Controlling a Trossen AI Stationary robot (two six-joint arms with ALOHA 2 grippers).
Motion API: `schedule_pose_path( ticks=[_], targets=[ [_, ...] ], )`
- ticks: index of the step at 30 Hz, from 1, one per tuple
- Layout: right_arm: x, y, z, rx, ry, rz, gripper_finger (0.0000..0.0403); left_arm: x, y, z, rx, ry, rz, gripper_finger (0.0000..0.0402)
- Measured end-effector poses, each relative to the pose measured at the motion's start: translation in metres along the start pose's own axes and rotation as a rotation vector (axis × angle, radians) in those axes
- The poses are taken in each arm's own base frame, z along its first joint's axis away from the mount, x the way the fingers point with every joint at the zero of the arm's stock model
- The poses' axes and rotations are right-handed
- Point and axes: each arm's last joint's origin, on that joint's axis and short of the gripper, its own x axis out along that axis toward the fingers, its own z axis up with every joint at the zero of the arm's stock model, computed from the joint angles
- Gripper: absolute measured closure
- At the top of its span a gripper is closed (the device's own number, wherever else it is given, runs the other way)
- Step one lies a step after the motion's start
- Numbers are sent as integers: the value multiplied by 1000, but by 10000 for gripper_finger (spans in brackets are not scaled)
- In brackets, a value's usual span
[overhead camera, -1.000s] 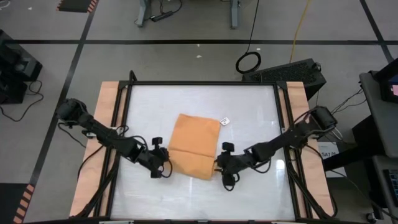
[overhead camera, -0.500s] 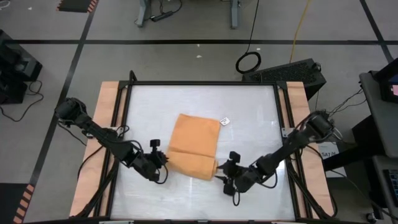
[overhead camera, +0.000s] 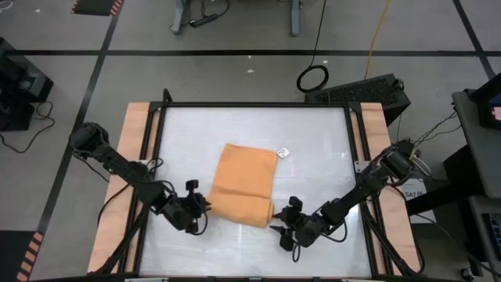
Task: Roll towel into tight, uniform cylinder
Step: Roll the yellow towel
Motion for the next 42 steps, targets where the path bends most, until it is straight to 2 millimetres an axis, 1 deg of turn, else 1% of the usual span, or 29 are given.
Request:
schedule_pose_path(
  ticks=[3,5,9,13,17,20,24,27,35,39,42],
  targets=[
    [-2,2,-1,-6,-20,-13,222,-4,-6,-2,-40,-8,-25,287],
    [0,0,-3,-14,-15,-21,222,-6,-9,-4,-73,-10,-29,269],
    [1,0,-2,-31,-32,-38,222,-10,-10,-13,-134,26,-2,245],
    [1,0,0,-28,-57,-47,222,-15,-10,-22,-211,42,68,240],
    [3,-1,1,-27,-66,-43,223,-20,-11,-29,-265,-12,147,240],
    [5,-2,4,-15,-48,-20,234,-22,-12,-31,-298,-43,172,239],
    [7,-2,4,-18,-31,-3,260,-17,-14,-34,-297,-44,194,239],
    [10,-2,1,-43,-16,25,280,-8,-16,-35,-298,-47,215,239],
    [24,9,-1,-83,-67,220,330,13,-18,-39,-288,-27,261,239],
    [25,11,-1,-98,-85,247,353,18,-20,-39,-274,-32,252,239],
    [24,12,-2,-108,-38,305,366,19,-19,-38,-281,-32,257,239]
  ],
)
